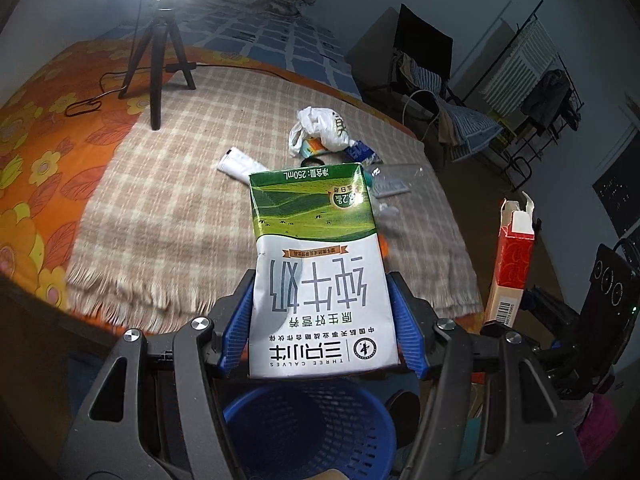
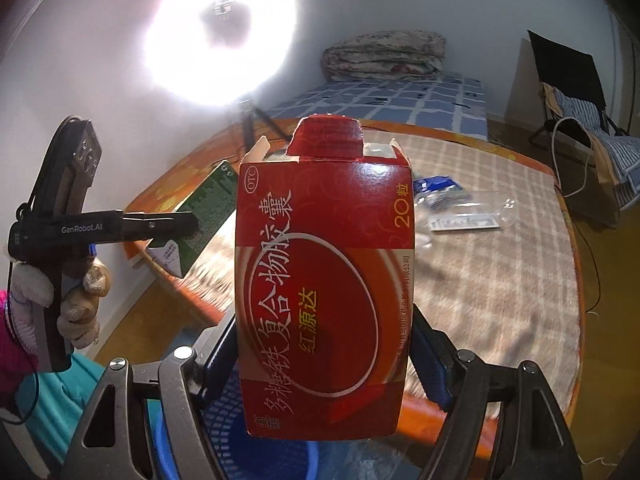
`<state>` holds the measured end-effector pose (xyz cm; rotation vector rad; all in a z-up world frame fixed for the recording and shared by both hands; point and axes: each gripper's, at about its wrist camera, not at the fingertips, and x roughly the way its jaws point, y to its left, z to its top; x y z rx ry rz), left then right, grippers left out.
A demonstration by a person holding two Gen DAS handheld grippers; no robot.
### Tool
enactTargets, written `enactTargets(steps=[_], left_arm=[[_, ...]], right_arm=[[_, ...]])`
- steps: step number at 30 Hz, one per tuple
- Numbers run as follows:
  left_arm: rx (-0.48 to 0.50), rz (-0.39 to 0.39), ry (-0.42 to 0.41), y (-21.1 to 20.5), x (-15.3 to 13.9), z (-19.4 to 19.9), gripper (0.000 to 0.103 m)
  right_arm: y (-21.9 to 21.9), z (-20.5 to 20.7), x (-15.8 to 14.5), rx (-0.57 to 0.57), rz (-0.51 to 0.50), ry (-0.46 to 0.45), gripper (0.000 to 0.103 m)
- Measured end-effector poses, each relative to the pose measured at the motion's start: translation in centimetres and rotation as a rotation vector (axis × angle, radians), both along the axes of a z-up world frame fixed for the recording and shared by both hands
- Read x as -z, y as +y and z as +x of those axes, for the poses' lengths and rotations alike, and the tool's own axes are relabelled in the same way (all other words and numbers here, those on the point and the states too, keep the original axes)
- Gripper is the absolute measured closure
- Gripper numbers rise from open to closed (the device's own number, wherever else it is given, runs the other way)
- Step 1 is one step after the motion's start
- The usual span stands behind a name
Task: Collect trash
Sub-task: 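Carry both boxes over the blue basket and open both tools to drop them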
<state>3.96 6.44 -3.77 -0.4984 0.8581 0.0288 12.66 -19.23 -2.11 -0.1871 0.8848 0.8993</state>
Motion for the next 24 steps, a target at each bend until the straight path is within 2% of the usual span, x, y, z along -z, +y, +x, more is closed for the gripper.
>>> enactTargets(steps=[5, 14, 18, 24], left_arm=[[0.002, 0.01, 0.023, -0.4, 1.0, -3.3, 0.039], [0.055, 0.063, 0.05, -2.9, 2.8, -8.6, 0.039], [0.083, 0.094, 0.06, -4.2, 3.6, -10.1, 0.039], [0.139, 0.114, 0.119, -6.1, 6.1, -11.5, 0.039]], right_arm=[[-0.3, -3.2, 0.4, -0.032, 0.011, 0.013, 0.024], [-0.5, -8.3, 2.4, -0.095, -0.036, 0.012, 0.024], [-0.8, -9.7, 3.7, -0.106, -0.056, 0.033, 0.024], [-0.8, -11.0, 5.5, -0.124, -0.098, 0.061, 0.024]])
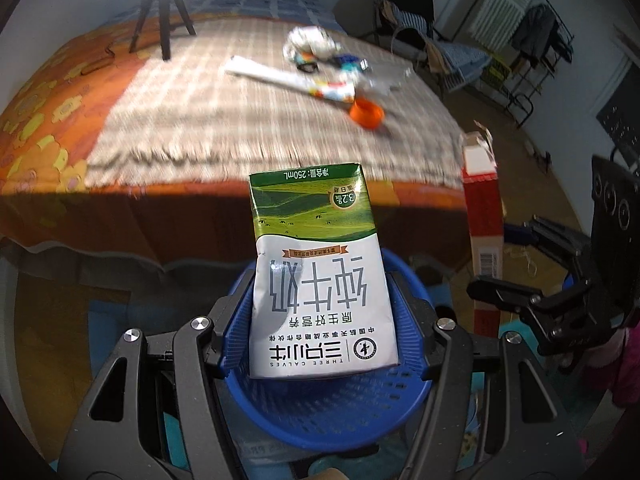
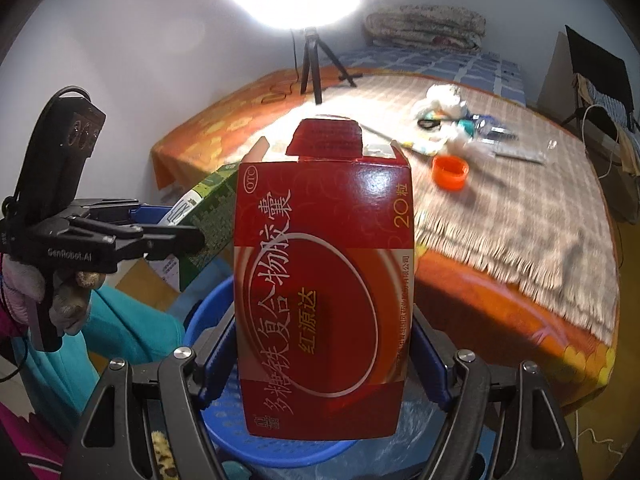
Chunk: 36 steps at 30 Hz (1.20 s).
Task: Collect trash
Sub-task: 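Carry both boxes over the blue basket and open both tools to drop them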
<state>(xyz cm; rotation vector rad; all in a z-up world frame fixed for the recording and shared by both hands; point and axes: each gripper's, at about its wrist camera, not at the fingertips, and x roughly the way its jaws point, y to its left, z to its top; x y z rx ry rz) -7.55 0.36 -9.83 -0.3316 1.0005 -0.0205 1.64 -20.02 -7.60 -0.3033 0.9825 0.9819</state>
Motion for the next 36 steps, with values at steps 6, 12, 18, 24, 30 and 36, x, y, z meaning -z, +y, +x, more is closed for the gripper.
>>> enactTargets(steps=[6, 12, 18, 24, 30, 36], left_arm=[[0.035, 0.005, 0.06, -1.2, 2.1, -0.8, 0.039], [0.055, 0.008, 0.119, -1.7, 4.0, -1.4, 0.039], [0.074, 0.025, 0.148, -2.3, 4.7, -1.8, 0.038], [0.08, 0.042, 0.171, -2.4, 5.1, -1.7, 0.036], [0.074, 0.047, 0.164, -2.3, 5.0, -1.8, 0.036], [0.068, 0.05, 0.164, -2.3, 5.0, -1.7, 0.036]], right_arm=[[0.2, -1.3, 1.5, -0.022, -0.039, 0.025, 0.024], [0.4, -1.8, 2.9, -0.035, -0.068, 0.059, 0.024], [0.9, -2.5, 4.0, -0.064, -0.098, 0.079, 0.023], [1.1, -2.4, 4.7, -0.066, -0.125, 0.098, 0.019], [1.2, -2.4, 5.1, -0.063, -0.138, 0.108, 0.015], [1.1, -2.3, 5.2, -0.061, -0.137, 0.109, 0.015]])
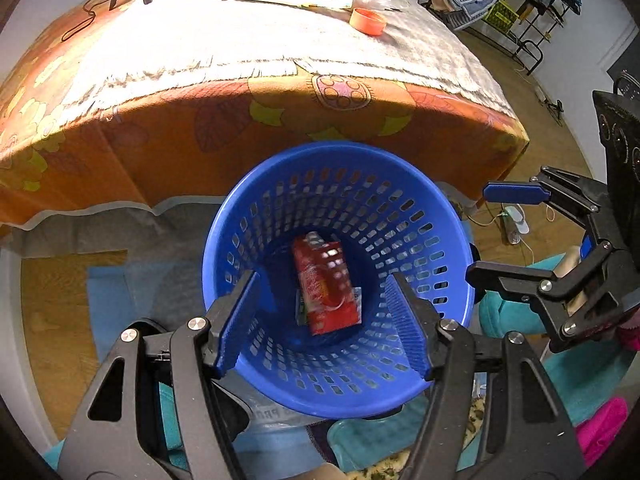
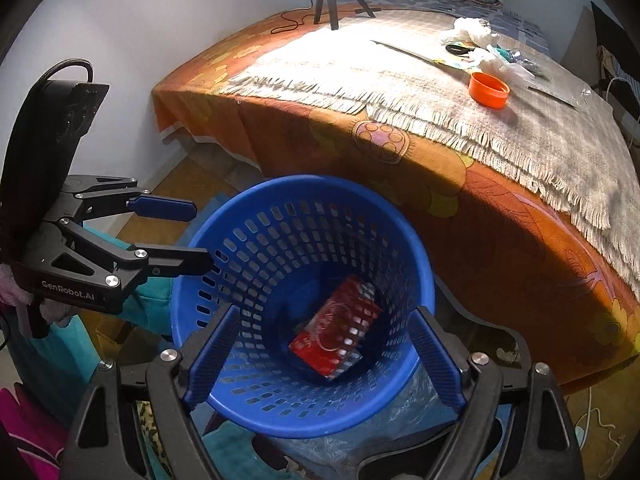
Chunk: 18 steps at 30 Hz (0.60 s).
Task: Collect trash
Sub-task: 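Carry both boxes over the blue basket and open both tools to drop them, then move both tools back over the bed toward the paper tube and tissue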
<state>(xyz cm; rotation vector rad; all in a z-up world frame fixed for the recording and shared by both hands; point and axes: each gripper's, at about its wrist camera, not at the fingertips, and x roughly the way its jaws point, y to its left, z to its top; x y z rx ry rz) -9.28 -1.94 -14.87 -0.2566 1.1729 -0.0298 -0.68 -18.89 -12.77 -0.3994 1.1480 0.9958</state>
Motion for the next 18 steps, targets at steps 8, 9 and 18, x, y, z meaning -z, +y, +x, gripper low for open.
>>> enactTargets(steps=[8, 9, 18], left_arm=[[-0.006, 0.004, -0.009, 0.2, -0.4, 0.5, 0.036], [-0.008, 0.005, -0.011, 0.3, -0.5, 0.6, 0.036], [-0.056, -0.024, -0.04, 1.9, -2.5, 3.2, 0.036]], right_arm=[[-0.3, 0.6, -0.7, 0.024, 0.016, -0.015, 0.015], [-0.4, 0.8, -0.9, 0.031, 0.02, -0.015, 0.015], [-1.0, 3.5, -2.0, 0.11, 0.042, -0.016, 0.015]])
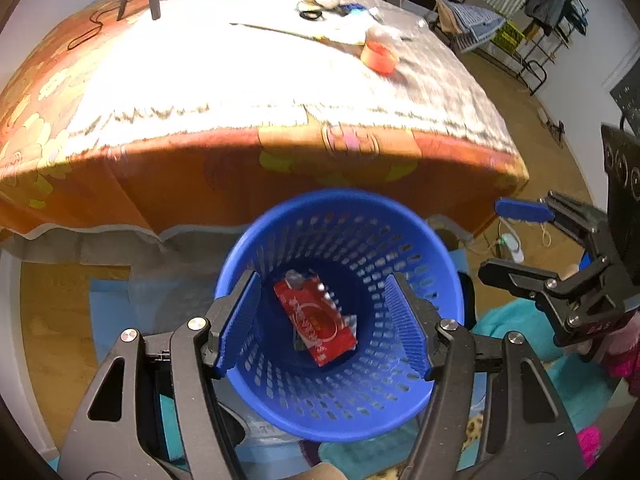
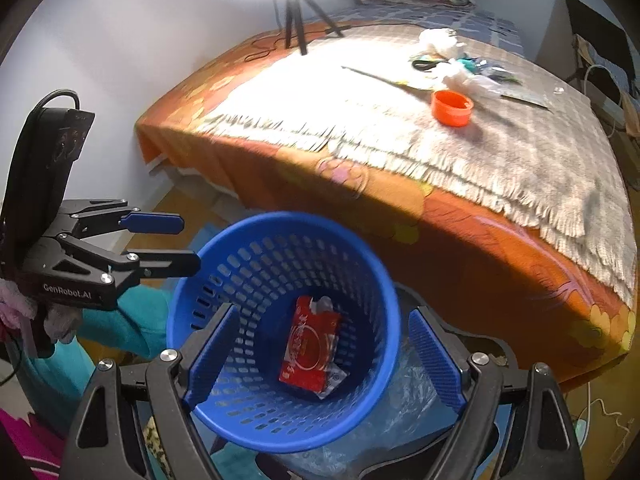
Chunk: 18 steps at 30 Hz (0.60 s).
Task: Collect trash
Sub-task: 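Move both tools back over the bed toward the paper tube and tissue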
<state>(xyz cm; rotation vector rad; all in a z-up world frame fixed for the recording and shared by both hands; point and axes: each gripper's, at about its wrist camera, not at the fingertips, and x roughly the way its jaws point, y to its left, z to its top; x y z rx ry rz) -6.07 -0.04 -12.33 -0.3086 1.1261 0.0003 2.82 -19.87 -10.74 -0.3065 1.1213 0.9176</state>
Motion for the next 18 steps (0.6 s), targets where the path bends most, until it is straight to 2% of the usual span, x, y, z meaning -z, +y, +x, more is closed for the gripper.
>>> enactTargets(steps=[7, 14, 18], left_arm=[[-0.035, 0.009, -0.034, 1.5, -2.1, 2.9, 0.036], [-0.048, 0.052, -0.081, 2.5, -4.3, 7.2, 0.036], [-0.079, 0.032, -0.088, 3.7, -4.8, 10.0, 0.036]], right_arm=[[-0.2, 2.3, -1.1, 0.039, 0.017, -0.018, 0.015], [-0.4, 5.2, -1.8, 0.09, 0.042, -0.008, 0.015], [-0.4, 7.6, -2.7, 0.114, 0.043, -0.039, 0.015]])
